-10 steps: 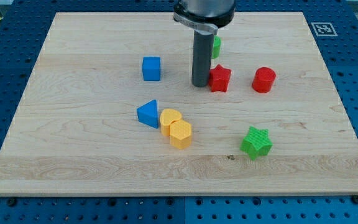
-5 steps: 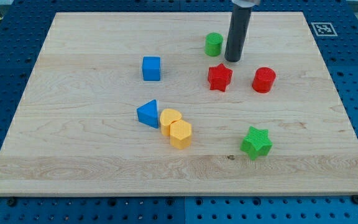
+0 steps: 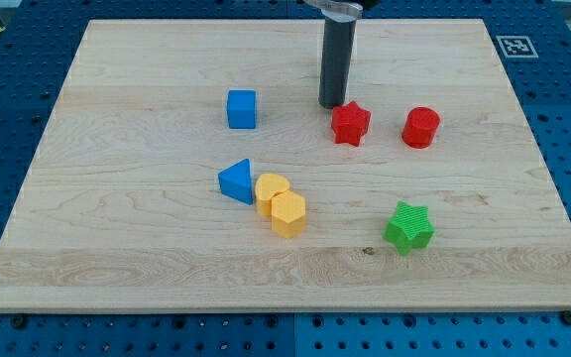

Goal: Move the red star into the green star

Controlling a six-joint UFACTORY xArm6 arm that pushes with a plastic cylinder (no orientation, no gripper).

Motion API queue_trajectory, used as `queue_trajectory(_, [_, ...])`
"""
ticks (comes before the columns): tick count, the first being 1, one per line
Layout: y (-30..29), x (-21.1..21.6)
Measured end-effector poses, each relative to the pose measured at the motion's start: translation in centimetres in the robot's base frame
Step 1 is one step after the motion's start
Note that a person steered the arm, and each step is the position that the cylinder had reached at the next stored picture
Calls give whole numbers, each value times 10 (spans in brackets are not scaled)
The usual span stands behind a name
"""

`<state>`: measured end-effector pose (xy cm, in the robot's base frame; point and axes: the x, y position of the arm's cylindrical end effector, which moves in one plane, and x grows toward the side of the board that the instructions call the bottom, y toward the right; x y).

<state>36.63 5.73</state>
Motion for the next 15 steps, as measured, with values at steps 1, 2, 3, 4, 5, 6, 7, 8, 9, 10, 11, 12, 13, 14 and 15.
queue_trajectory(1, [12, 0])
queue_trajectory(2, [17, 0])
queue_trajectory(3, [19, 0])
queue_trajectory(4, [19, 4])
queue_trajectory(5, [19, 28])
queue_trajectory(6, [19, 54])
queue_trajectory(7, [19, 80])
queue_trajectory(8, [19, 106])
queue_trajectory(9, [19, 123])
queue_trajectory(10, [34, 125])
queue_trajectory(11, [67, 125])
queue_trajectory(12, [102, 125])
queue_trajectory(13, [125, 126])
queue_trajectory(14, [129, 136])
queue_trajectory(15, [124, 150])
